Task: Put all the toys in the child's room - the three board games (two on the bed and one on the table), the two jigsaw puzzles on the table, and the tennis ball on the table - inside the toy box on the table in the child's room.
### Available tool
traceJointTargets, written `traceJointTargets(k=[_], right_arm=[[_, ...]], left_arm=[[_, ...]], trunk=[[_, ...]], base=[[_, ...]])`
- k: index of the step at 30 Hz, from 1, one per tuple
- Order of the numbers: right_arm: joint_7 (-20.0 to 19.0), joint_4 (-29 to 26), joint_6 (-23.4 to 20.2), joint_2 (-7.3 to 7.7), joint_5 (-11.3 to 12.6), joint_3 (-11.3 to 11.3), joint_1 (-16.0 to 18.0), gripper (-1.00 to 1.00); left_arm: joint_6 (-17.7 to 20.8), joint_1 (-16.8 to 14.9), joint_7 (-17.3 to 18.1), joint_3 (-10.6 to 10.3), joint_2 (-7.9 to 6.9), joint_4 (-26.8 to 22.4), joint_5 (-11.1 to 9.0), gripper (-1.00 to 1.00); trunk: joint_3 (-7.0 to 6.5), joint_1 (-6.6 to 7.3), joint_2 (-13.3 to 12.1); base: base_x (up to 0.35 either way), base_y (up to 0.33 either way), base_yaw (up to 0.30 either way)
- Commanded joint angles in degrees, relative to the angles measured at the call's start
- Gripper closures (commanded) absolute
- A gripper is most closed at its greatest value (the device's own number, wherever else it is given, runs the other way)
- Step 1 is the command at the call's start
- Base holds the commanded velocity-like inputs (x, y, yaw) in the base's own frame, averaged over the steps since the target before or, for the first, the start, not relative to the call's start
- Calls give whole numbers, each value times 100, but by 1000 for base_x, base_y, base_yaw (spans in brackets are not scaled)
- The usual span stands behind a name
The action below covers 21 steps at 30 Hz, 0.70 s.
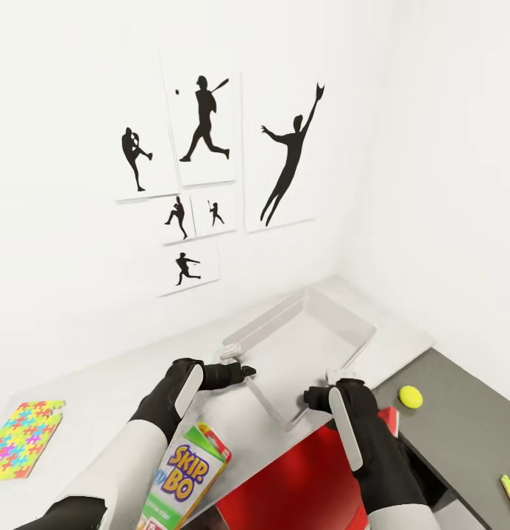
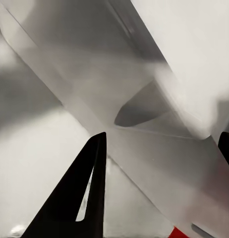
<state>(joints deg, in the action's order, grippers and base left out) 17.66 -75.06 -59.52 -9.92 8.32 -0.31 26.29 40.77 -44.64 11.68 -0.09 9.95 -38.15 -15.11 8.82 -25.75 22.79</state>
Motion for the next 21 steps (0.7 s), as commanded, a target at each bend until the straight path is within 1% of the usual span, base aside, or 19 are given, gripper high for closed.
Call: traceJointTargets(k=[1, 3, 6, 21], right_arm=[[35, -9, 272, -7, 363, 6, 8, 100], [34, -9, 270, -7, 363, 6, 8, 100], [32, -9, 271, -7, 363, 5, 8, 100], [31, -9, 248, -7, 363, 13, 8, 100]], left_arm=[[203, 0, -7, -8, 4, 1, -123, 100], [203, 0, -8, -8, 4, 1, -123, 100], [203, 0, -8, -8, 4, 1, -123, 100], [203, 0, -8, -8, 4, 1, -123, 100]], trunk=[[12, -3, 13], [12, -3, 13], [12, -3, 13], [12, -3, 13]], base=[[0, 233, 0], [0, 212, 0], [-19, 91, 0], [-94, 21, 0]])
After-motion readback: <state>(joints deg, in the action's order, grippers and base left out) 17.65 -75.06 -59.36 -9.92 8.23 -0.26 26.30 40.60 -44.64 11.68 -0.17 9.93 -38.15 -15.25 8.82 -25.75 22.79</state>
